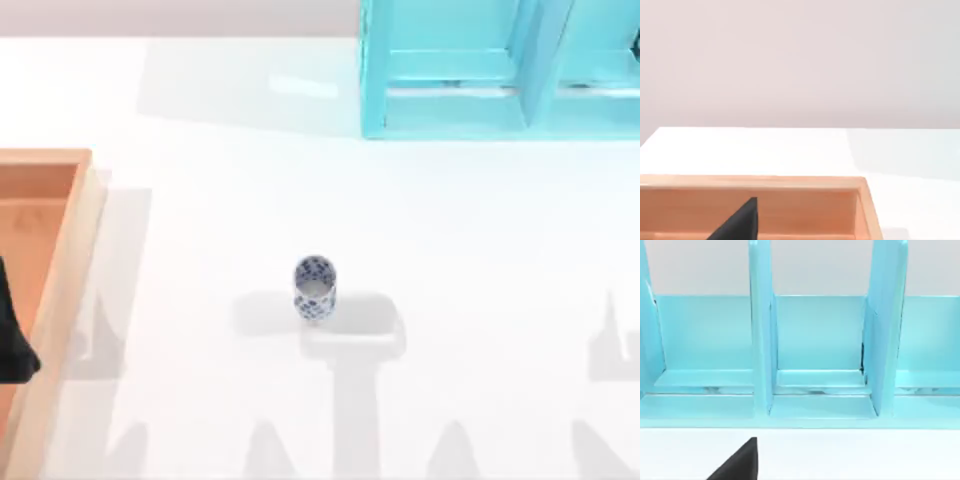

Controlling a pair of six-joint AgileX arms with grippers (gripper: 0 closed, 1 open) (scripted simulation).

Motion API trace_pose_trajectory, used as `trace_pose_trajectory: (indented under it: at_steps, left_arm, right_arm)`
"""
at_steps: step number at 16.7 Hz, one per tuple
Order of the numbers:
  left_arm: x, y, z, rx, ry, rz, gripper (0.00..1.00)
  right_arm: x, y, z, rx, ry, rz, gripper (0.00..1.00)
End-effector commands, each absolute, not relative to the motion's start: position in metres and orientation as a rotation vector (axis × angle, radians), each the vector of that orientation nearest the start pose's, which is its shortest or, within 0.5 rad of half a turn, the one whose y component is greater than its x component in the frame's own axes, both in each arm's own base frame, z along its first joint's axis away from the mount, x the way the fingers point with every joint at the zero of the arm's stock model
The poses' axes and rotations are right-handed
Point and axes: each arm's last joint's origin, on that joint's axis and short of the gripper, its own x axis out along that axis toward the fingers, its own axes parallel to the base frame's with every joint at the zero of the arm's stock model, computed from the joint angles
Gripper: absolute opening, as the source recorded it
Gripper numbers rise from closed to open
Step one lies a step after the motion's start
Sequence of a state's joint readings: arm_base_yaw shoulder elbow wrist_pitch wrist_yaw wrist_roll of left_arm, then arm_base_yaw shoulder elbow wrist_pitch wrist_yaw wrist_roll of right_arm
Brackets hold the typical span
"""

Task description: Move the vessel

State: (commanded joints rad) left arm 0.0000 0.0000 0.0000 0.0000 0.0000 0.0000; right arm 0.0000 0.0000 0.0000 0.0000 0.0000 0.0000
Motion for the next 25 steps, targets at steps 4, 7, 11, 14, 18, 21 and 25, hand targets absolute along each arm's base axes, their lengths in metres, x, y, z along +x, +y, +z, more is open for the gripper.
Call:
trace_pose_trajectory:
  at_steps: [4, 7, 11, 14, 18, 21, 25]
  left_arm:
    - [0.106, -0.001, 0.160, 0.000, 0.000, 0.000, 1.00]
    - [0.106, -0.001, 0.160, 0.000, 0.000, 0.000, 1.00]
    - [0.106, -0.001, 0.160, 0.000, 0.000, 0.000, 1.00]
    - [0.106, -0.001, 0.160, 0.000, 0.000, 0.000, 1.00]
    - [0.106, -0.001, 0.160, 0.000, 0.000, 0.000, 1.00]
    - [0.106, -0.001, 0.160, 0.000, 0.000, 0.000, 1.00]
    - [0.106, -0.001, 0.160, 0.000, 0.000, 0.000, 1.00]
  right_arm:
    - [0.106, 0.000, 0.164, 0.009, 0.021, 0.019, 1.00]
    - [0.108, 0.007, 0.178, 0.047, 0.120, 0.088, 1.00]
    - [0.121, 0.022, 0.206, 0.120, 0.381, 0.206, 1.00]
    - [0.143, 0.041, 0.227, 0.168, 0.670, 0.275, 1.00]
    - [0.189, 0.084, 0.242, 0.180, 1.119, 0.283, 1.00]
    - [0.228, 0.131, 0.240, 0.136, 1.423, 0.215, 1.00]
    - [0.274, 0.205, 0.230, 0.036, 1.666, 0.080, 1.00]
